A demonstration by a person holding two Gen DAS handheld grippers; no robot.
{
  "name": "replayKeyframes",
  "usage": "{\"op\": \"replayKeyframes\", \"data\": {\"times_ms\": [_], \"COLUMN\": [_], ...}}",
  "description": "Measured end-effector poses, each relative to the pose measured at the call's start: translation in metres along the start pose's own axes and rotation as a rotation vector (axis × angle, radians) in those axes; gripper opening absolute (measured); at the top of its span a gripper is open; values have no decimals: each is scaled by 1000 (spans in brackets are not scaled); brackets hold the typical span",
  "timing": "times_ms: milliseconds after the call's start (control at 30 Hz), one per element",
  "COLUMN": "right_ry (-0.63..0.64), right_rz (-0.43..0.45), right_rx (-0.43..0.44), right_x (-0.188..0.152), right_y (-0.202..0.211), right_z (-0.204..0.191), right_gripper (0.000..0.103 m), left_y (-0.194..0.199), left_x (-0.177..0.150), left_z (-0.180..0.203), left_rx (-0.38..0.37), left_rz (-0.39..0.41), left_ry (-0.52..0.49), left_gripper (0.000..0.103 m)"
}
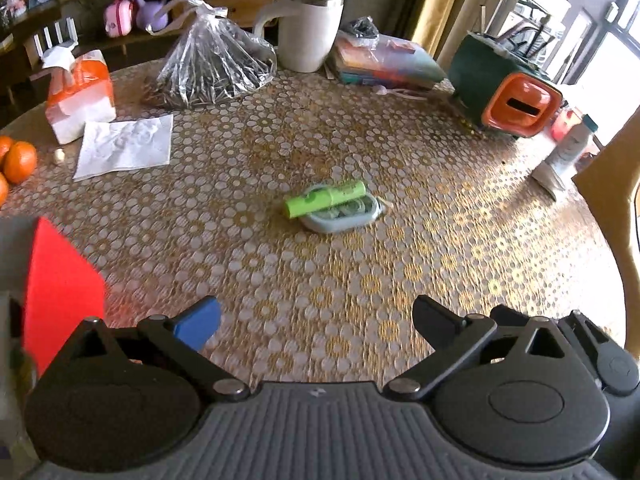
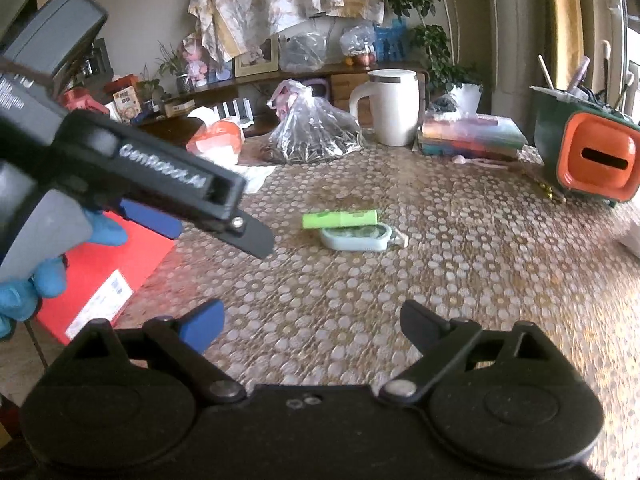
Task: Organize rigid objects
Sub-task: 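Withdraw both tools from the box toward the green highlighter and tape dispenser, then grasp the green highlighter with the left tool while the right tool grasps the tape dispenser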
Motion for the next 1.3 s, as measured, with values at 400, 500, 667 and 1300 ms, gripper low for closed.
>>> {"op": "replayKeyframes", "data": {"times_ms": [400, 500, 667, 1300], "right_ry": [81, 122, 180, 240], "right_rz": [14, 10, -11, -11], "right_rx": [-37, -37, -35, 18], "right_x": [24, 28, 32, 43], "right_y": [-65, -82, -108, -152], "right_z": [18, 20, 23, 23], "right_gripper": [95, 95, 95, 93], "left_y": [-66, -81, -100, -137], "left_x": [48, 55, 63, 66], "left_z": [-1, -1, -1, -10], "left_rx": [-37, -34, -41, -9], "left_rz": [-125, -142, -162, -174], "left_ry": [176, 207, 254, 402], "left_gripper": [103, 103, 103, 102]}}
Point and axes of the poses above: each gripper's, at about its wrist camera, not at the fingertips, and y roughly against the way its jaws point, z to its right, x to its top, the point moved 9 cm from there along -y, roughly the way its jaws point, and after that the axes turned 5 degrees about -y, right-handed, at the moved point
